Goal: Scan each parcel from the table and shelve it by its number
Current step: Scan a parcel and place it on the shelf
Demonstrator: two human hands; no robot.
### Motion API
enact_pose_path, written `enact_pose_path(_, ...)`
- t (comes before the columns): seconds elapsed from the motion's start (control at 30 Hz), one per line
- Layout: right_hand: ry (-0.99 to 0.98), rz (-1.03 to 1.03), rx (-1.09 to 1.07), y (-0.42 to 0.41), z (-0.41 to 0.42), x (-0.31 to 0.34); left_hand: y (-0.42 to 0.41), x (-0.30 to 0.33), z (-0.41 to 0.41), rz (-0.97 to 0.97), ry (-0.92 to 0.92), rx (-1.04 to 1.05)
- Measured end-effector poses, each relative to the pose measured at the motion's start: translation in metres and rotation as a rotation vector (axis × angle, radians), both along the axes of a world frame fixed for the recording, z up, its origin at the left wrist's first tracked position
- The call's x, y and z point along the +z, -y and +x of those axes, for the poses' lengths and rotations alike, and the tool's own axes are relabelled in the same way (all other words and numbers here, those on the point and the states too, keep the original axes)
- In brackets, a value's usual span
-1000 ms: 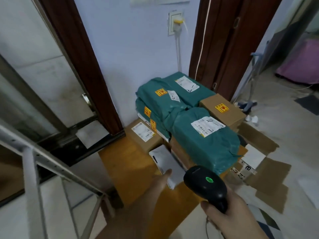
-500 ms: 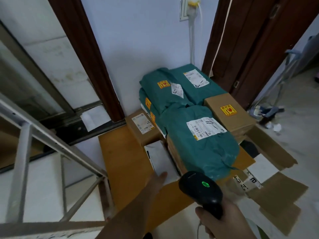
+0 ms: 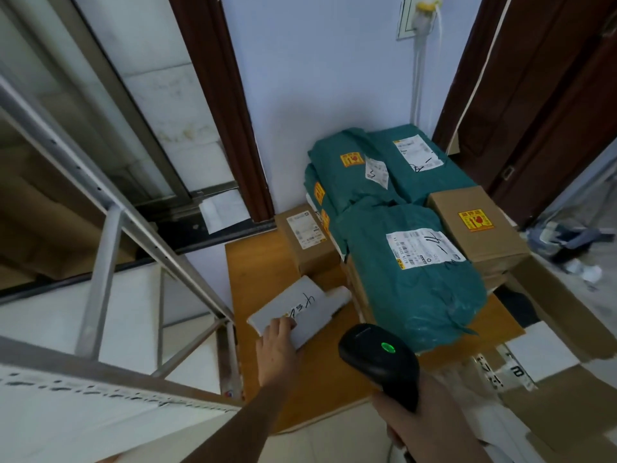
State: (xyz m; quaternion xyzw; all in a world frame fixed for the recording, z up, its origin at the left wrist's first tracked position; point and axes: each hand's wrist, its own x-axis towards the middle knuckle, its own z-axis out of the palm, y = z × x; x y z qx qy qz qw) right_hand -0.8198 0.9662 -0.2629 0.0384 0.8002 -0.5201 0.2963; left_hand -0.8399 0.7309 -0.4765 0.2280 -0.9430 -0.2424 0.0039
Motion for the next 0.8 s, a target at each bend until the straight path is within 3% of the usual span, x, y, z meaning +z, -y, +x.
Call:
enact_pose_path(0.13, 0.003, 0.008, 0.019, 0.007, 0.002, -0.004, 0.002, -0.014, 0.03, -0.115, 0.09, -0.228)
enact_pose_path(0.33, 0.051, 0.003, 0.059, 0.015, 0.001, -0.007, 0.016, -0.038, 0.055, -0.155, 0.235, -0.392)
enact_pose_path(0.5, 0.072, -0.012, 0.064, 0.017, 0.001, -0.008, 0.03, -0.043, 0.065, -0.167, 0.184, -0.463)
enact_pose_path(0.67, 0.052, 0.02, 0.06, 0.015, -0.001, -0.01, 0.04, -0.034, 0.042, -0.028, 0.312, -0.338)
enact_pose_path(0.8, 0.071, 0.034, 0.034, 0.012, -0.004, -0.016, 0.039, -0.038, 0.025, -0.089, 0.457, -0.443)
